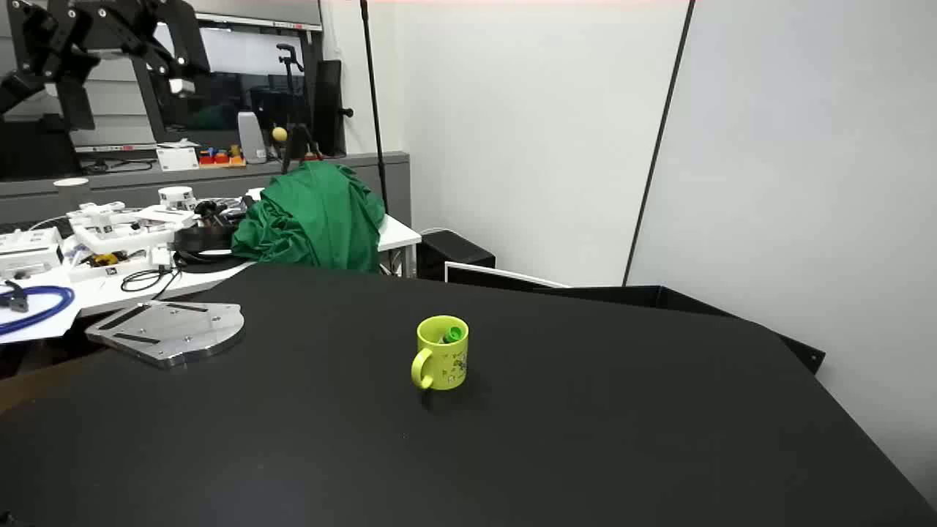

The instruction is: Pick up the object from the cup and place it on the table

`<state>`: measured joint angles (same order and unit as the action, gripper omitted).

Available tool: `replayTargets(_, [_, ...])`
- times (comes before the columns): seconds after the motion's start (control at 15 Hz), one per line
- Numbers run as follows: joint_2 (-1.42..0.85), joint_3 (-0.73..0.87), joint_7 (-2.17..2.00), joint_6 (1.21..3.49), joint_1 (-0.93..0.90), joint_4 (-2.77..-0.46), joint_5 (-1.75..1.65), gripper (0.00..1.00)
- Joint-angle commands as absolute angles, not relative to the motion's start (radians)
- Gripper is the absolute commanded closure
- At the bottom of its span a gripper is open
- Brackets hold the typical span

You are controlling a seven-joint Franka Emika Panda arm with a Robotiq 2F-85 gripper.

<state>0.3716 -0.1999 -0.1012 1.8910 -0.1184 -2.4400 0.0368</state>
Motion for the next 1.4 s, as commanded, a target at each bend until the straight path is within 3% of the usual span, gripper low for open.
replayTargets(0.0, [0.370, -0.189, -0.105, 1.891, -0.131, -2.439, 0.033, 0.00])
replayTargets(0.6, [0.371, -0.189, -0.105, 1.892, -0.131, -2.439, 0.033, 0.00])
replayTargets(1.33, [-0.083, -0.051, 0.248, 1.796, -0.048, -2.038, -0.102, 0.00])
